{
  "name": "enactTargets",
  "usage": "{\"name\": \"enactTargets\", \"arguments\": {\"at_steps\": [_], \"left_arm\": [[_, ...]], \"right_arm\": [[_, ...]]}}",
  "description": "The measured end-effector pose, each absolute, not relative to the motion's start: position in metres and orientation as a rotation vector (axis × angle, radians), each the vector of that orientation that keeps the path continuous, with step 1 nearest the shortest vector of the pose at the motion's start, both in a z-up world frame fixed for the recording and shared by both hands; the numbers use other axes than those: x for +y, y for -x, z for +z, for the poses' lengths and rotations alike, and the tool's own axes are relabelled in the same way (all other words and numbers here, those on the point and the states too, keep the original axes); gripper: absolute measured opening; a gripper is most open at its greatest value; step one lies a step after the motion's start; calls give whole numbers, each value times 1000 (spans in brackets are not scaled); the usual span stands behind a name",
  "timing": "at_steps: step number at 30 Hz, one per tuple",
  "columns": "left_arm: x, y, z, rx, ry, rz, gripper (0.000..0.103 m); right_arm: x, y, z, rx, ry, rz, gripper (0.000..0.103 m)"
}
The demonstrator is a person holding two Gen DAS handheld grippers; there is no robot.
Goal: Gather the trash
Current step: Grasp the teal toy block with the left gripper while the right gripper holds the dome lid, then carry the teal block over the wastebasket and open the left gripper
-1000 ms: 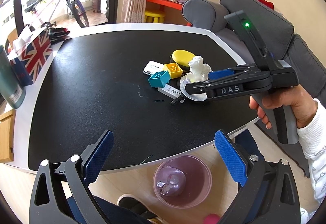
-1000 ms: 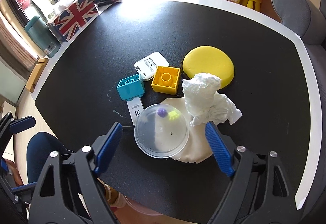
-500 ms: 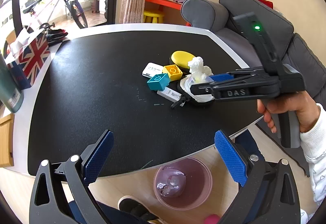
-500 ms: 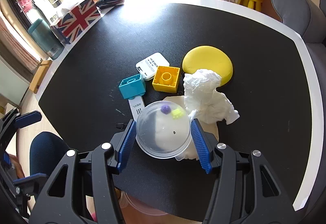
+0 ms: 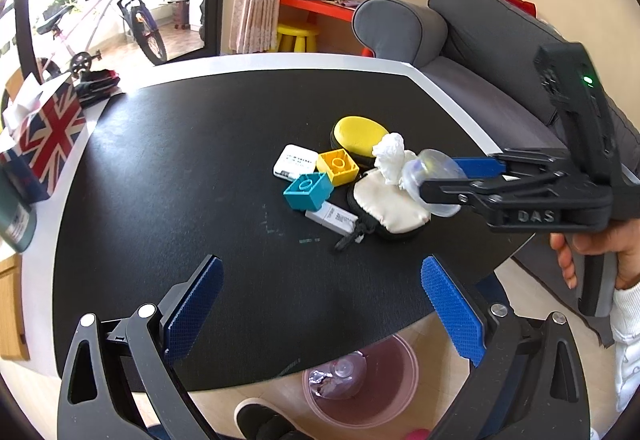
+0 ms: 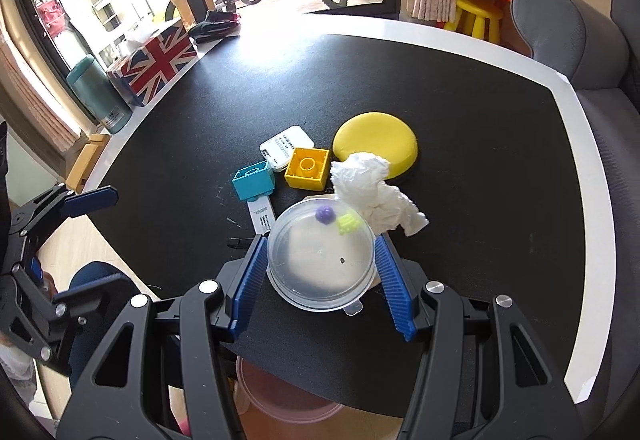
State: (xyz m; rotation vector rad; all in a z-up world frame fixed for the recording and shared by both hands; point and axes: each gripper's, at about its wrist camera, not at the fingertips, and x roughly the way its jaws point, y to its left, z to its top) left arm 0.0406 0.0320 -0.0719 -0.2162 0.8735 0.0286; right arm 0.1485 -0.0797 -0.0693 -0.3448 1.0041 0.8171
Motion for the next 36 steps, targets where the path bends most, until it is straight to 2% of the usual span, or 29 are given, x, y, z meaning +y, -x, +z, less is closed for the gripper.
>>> {"name": "enactTargets", "arguments": {"at_steps": [24, 26, 28, 30, 32, 33, 34, 36], "left_arm": [[55, -137, -107, 1020, 296, 1, 95], [56, -142, -111, 1027, 311, 4, 90], [58, -146, -116, 1044, 329, 1, 77], [58, -150, -121, 1059, 342, -5, 72], [59, -153, -126, 1072, 346, -6, 61], [59, -153, -127, 1080, 347, -2, 48], [59, -153, -129, 1086, 346, 2, 44], [59, -153, -128, 1080, 344, -1, 44]], "right_arm": [[-123, -152, -75, 1024, 296, 768, 55], [-125, -152, -76, 1026, 293, 764, 55], [-126, -153, -77, 1028, 290, 763, 55], [-125, -154, -78, 1030, 289, 761, 55], [-125, -154, -78, 1030, 287, 762, 55], [-125, -154, -78, 1030, 287, 762, 55], [-125, -154, -78, 1031, 287, 763, 55], [-124, -154, -78, 1030, 288, 765, 55]]}}
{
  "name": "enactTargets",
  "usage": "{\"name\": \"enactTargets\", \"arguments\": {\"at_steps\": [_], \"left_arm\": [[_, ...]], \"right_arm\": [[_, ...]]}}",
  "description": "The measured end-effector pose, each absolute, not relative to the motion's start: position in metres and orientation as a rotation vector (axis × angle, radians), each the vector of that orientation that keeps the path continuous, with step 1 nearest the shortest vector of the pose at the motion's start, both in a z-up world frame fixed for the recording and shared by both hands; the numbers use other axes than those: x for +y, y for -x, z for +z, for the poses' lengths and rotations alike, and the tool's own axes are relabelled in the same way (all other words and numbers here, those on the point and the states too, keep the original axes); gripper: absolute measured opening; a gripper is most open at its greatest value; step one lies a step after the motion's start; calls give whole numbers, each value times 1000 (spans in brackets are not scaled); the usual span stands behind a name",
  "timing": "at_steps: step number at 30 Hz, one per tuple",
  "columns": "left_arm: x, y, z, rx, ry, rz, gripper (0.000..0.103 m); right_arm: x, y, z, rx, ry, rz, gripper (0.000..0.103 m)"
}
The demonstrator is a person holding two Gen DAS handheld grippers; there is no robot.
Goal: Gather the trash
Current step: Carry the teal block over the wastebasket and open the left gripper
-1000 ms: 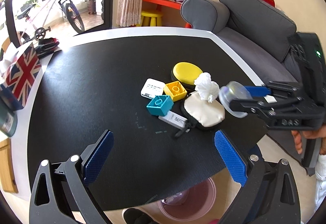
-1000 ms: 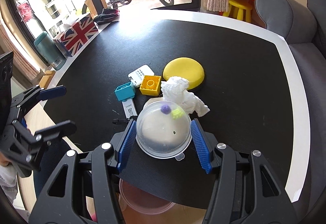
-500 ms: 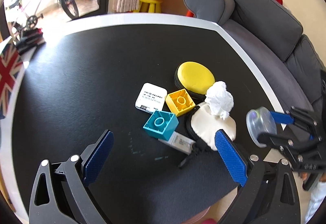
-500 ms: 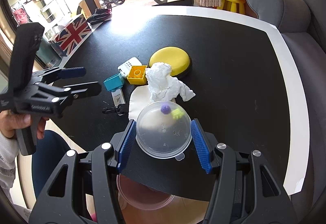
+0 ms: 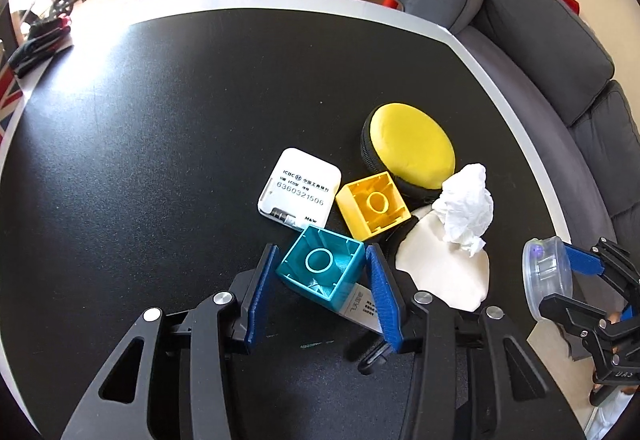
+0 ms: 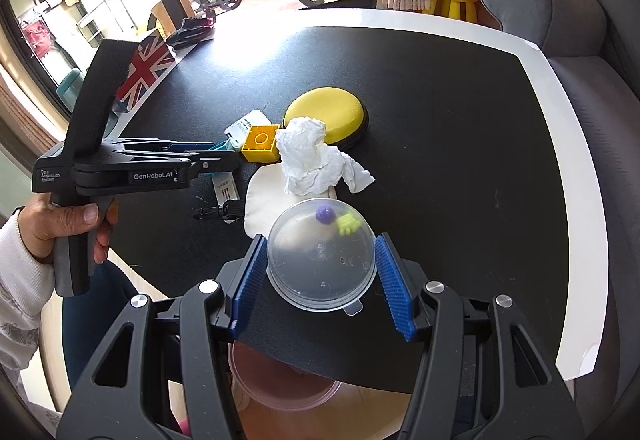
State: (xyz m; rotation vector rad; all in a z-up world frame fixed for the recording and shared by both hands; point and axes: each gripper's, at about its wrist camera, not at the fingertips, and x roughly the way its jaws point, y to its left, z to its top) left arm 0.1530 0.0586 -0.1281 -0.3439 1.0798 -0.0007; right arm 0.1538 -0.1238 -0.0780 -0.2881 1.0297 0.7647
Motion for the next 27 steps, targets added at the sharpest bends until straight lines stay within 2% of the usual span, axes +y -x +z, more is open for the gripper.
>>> {"name": "enactTargets", "arguments": {"at_steps": [13, 27], "left_arm": [[54, -128, -101, 1002, 277, 8, 44], [15, -46, -55, 890, 152, -17, 44]], "right_arm": [[-113, -149, -71, 1009, 298, 789, 55], [-130, -106, -43, 912, 309, 830, 55]]}}
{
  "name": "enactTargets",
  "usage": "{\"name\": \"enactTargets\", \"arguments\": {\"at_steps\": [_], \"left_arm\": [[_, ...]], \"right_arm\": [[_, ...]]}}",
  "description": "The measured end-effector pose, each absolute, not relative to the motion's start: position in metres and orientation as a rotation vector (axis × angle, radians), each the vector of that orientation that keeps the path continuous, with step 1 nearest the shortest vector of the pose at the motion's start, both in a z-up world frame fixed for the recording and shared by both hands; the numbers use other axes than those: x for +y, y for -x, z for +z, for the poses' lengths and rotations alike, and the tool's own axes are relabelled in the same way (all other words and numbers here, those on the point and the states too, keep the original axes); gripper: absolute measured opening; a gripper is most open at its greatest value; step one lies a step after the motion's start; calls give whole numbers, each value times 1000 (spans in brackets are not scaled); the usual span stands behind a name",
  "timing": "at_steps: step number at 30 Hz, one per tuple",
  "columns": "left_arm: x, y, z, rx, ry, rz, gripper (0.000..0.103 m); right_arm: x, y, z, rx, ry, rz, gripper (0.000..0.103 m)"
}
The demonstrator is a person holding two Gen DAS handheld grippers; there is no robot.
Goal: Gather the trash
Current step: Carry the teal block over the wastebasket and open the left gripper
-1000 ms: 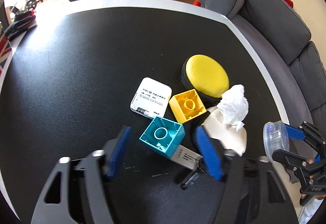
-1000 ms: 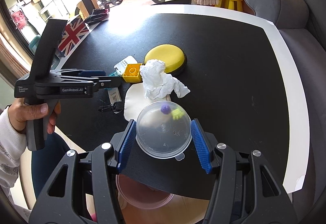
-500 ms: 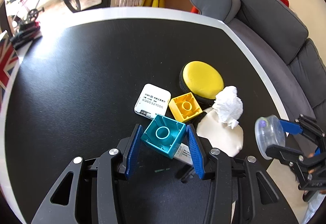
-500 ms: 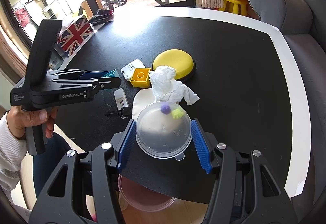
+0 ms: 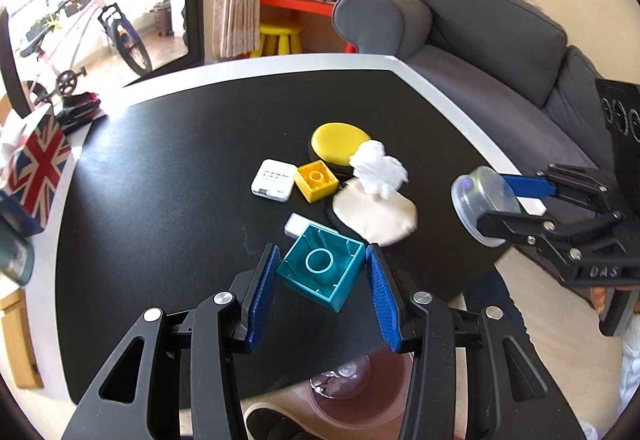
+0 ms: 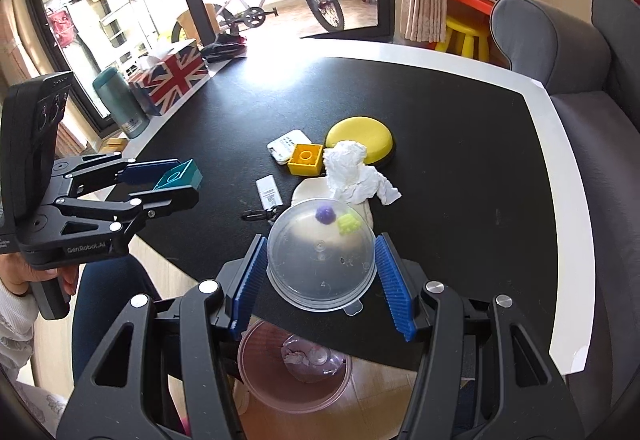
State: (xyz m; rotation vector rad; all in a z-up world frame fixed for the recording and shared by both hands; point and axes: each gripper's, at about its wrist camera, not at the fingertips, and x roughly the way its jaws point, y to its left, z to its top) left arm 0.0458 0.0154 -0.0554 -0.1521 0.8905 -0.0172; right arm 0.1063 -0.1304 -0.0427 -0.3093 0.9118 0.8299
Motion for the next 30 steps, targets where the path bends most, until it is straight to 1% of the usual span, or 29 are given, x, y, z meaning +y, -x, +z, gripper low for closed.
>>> {"name": "enactTargets", "arguments": {"at_steps": [7, 12, 26, 30], "left_arm": [[0, -9, -51, 866, 165, -36, 44], [-10, 5, -56, 870, 177, -50, 44], [-31, 29, -85, 937, 205, -85, 44], [-31, 32, -87, 943, 212, -85, 44]], "right_arm": [[-143, -71, -36, 889, 313, 868, 55], [-153, -49, -41, 899, 314, 887, 55], [-167, -22, -90, 1015, 320, 899, 55], [-167, -20, -96, 1030, 317, 912, 55]]}}
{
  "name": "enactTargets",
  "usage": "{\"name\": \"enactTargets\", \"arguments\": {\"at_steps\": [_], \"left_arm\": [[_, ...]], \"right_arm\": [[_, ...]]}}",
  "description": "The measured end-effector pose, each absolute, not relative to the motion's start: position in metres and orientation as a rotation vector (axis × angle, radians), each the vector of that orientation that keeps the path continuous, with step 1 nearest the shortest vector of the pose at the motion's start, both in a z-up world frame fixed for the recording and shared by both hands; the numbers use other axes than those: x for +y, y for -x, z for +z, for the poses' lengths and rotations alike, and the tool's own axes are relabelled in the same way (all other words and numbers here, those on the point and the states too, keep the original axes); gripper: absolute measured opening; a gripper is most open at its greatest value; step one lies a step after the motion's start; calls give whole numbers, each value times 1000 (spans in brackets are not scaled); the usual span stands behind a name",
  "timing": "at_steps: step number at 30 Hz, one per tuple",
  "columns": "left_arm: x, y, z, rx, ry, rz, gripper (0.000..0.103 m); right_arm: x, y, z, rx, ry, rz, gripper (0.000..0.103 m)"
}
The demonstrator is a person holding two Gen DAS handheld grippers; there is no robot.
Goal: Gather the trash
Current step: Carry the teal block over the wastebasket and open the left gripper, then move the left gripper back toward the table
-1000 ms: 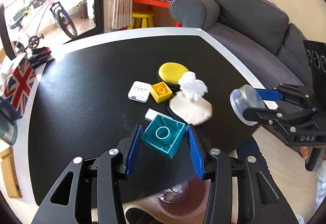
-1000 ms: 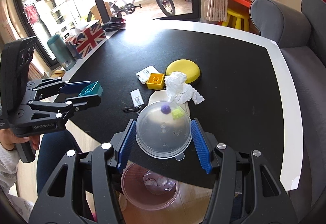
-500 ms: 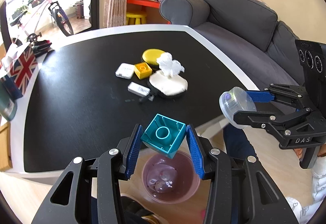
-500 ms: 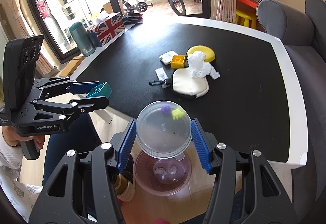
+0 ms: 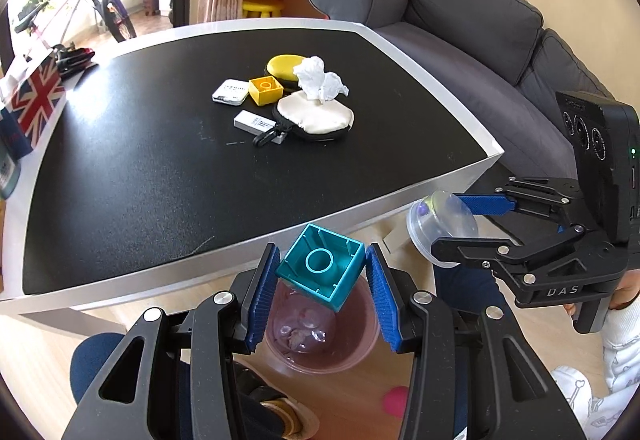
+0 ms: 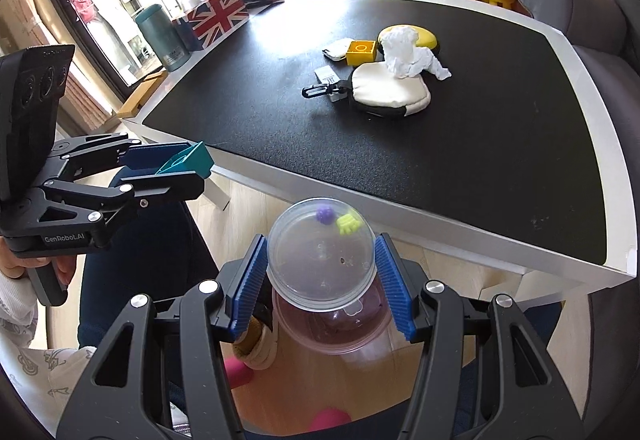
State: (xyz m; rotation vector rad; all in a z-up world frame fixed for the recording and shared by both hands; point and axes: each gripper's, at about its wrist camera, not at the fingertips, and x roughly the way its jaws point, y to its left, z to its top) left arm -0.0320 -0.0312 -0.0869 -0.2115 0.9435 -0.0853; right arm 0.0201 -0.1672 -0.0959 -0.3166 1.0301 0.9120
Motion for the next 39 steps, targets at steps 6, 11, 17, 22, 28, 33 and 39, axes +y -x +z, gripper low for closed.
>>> {"name": "enactTargets", "arguments": {"at_steps": [6, 11, 17, 22, 28, 33, 39], "left_arm": [[-31, 31, -87, 947, 207, -86, 44], [-33, 31, -88, 951, 205, -91, 44], [-35, 29, -91, 960, 202, -99, 44], [-38, 27, -96, 977, 198, -107, 44], [-38, 26, -98, 983, 206, -111, 44], [-38, 24, -98, 978, 210, -103, 67], [-34, 24, -94, 951, 221, -72, 95]], "right_arm": [[-169, -24, -92, 1019, 303, 895, 83], [-172, -28, -90, 1012, 291, 872, 88], [-175, -31, -88, 1011, 280, 862, 89], [-178, -32, -87, 1011, 271, 858, 89], [-182, -35, -86, 1011, 260, 850, 89], [-185, -37, -83, 1005, 252, 845, 89], [-186, -39, -83, 1007, 249, 836, 89]]}}
